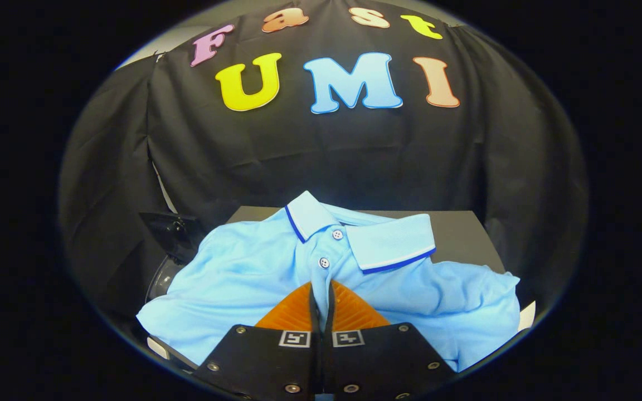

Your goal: Put the clothes into the washing machine and then close the washing machine lid.

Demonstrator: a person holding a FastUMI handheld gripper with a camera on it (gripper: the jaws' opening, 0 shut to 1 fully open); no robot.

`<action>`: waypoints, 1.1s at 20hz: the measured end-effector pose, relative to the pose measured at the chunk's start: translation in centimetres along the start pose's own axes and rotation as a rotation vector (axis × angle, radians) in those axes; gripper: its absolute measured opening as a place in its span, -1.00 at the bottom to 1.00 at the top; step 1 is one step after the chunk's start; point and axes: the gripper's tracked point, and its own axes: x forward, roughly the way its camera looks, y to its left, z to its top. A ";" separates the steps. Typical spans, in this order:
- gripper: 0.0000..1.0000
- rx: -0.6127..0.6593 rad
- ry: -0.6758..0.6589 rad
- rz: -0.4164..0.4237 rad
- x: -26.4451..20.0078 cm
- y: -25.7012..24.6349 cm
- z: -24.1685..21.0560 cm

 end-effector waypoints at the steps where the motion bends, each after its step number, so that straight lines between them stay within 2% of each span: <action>1: -1.00 0.015 -0.012 0.016 -0.2 0.4 0.1; 5: -1.00 0.056 -0.062 0.094 -1.7 2.3 1.8; 12: -1.00 0.096 -0.130 0.181 -3.9 5.8 4.2; 22: -1.00 0.096 -0.212 0.255 -5.8 13.0 7.1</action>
